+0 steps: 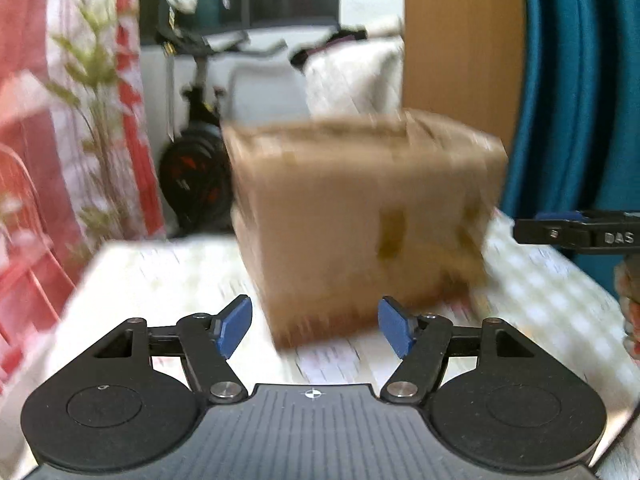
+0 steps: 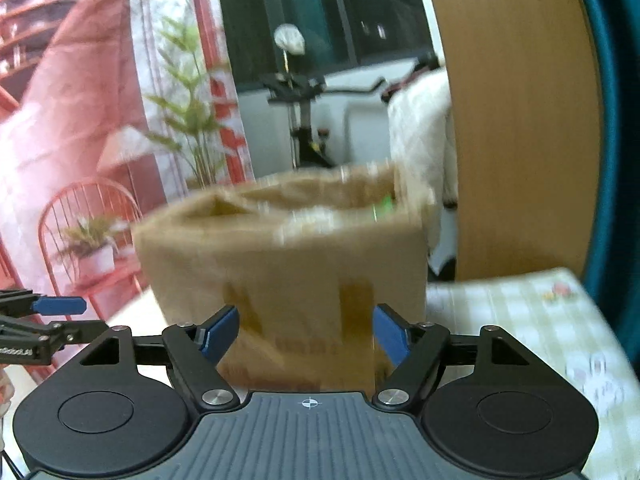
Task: Organize snacks
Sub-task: 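Move both open tools back to an orange snack bar and a cracker packet, then grasp the orange snack bar with the left tool while the right tool grasps the cracker packet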
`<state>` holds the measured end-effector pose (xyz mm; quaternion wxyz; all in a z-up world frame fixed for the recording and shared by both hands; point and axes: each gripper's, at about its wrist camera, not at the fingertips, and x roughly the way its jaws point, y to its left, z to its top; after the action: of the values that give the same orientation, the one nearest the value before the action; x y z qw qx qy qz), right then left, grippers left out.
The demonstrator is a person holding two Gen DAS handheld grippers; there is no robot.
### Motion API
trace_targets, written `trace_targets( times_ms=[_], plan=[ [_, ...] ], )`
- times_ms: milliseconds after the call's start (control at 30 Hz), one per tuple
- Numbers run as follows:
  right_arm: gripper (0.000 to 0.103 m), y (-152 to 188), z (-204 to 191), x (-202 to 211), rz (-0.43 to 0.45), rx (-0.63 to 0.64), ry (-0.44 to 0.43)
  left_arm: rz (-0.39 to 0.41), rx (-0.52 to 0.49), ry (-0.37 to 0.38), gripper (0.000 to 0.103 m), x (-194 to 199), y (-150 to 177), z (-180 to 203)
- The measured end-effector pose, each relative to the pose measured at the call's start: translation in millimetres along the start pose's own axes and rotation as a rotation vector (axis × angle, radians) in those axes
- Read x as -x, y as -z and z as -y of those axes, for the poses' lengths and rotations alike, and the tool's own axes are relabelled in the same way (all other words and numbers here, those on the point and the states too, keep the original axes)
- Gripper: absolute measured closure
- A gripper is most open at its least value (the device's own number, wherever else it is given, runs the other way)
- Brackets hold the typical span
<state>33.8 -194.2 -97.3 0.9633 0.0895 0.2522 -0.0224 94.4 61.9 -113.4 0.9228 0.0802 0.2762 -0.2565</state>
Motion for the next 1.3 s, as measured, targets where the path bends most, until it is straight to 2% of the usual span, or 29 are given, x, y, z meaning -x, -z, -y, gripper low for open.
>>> trace_targets(
  times_ms=[100,267,433,600,767,967,1067,1200,1300],
  plan=[
    [0.032,29.2,-3.7,0.3,-0.061,-0.008,0.010,-0.054,-0.035,0.079,0.031,-7.7,27.8,7.0],
    [0.030,70.9,-11.9,-1.0,-0.153,-0.006,0.023,-0.135,-0.121,0.155,0.031,-25.8,57.5,19.9],
    [0.027,94.1,-16.2,-3.2,-0.203,0.001,0.045,-0.209,-0.098,0.234,0.030,-45.4,72.0,25.3],
    [0.026,94.7,-9.7,-3.4,-0.211,-0.007,0.059,-0.227,-0.172,0.200,0.027,-54.1,81.5,36.7],
    [0.025,99.3,1.2,-11.9,-0.238,-0.008,0.075,-0.238,-0.136,0.165,0.027,-68.4,82.9,37.2],
    [0.024,113.3,18.5,-15.5,-0.271,-0.048,0.133,-0.253,-0.099,0.111,0.027,-87.1,87.6,36.7],
    [0.024,114.5,30.1,-20.1,-0.278,-0.088,0.164,-0.242,-0.054,0.070,0.027,-87.1,88.0,35.2],
    [0.024,114.9,36.4,-30.1,-0.292,-0.103,0.157,-0.217,0.051,0.006,0.034,-84.0,89.3,31.9],
    [0.031,115.9,35.1,-40.7,-0.307,-0.082,0.165,-0.198,0.090,-0.014,0.039,-79.8,91.8,30.5]
  ],
)
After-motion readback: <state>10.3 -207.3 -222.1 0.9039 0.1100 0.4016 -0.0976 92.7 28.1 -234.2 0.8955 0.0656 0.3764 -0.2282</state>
